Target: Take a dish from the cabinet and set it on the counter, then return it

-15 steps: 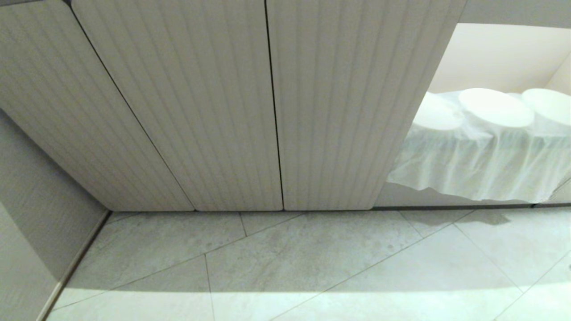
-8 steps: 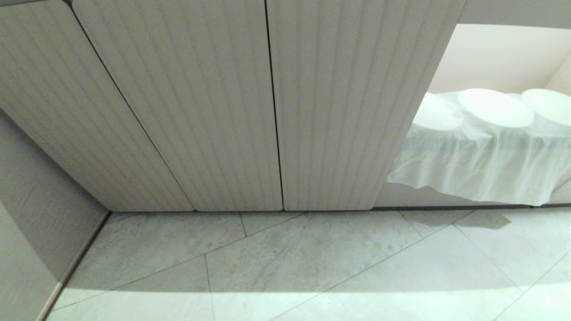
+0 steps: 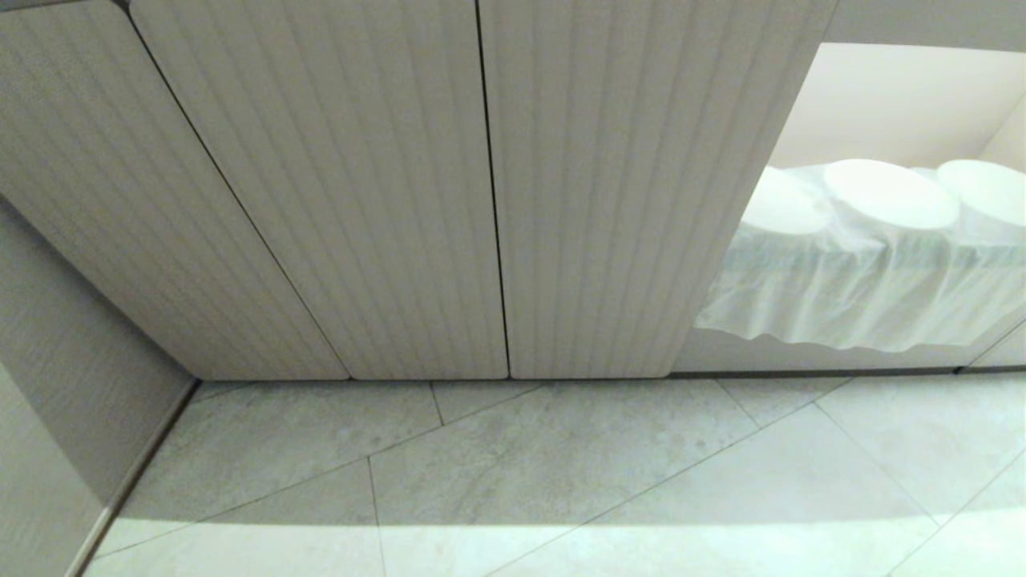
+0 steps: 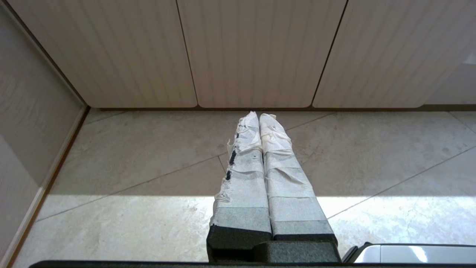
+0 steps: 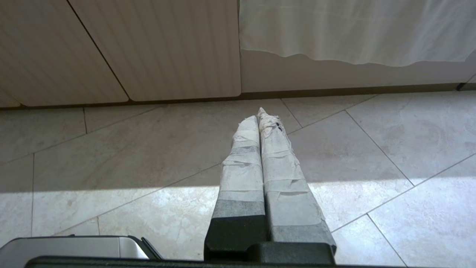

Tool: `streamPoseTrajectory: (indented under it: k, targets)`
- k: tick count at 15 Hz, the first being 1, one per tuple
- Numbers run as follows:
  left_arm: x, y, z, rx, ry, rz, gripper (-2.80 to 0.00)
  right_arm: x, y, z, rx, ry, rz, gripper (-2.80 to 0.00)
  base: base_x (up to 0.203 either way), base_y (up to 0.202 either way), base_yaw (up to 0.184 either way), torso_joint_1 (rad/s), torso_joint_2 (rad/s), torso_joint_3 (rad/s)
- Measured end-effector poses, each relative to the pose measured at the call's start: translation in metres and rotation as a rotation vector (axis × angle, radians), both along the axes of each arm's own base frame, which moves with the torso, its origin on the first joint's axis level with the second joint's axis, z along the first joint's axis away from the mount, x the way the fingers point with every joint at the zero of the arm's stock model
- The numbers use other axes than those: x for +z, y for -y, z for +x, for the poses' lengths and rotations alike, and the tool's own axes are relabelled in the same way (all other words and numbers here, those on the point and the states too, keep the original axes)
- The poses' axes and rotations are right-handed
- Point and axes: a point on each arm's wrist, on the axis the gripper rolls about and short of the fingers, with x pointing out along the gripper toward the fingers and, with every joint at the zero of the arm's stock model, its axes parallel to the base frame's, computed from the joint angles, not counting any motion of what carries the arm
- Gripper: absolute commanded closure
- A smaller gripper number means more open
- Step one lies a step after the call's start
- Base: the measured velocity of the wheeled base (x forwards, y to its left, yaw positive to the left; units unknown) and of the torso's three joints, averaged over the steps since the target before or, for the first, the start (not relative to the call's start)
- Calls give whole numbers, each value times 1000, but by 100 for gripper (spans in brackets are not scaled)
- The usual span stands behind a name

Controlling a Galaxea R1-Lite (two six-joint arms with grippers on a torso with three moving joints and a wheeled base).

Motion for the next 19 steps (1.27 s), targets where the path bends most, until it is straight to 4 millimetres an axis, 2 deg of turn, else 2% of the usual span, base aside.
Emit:
streamPoseTrajectory:
  k: [19]
  targets:
    - [0,0,0,0,0,0,0,0,0,-1,0,13,48,0,0,0,0,0,0,0]
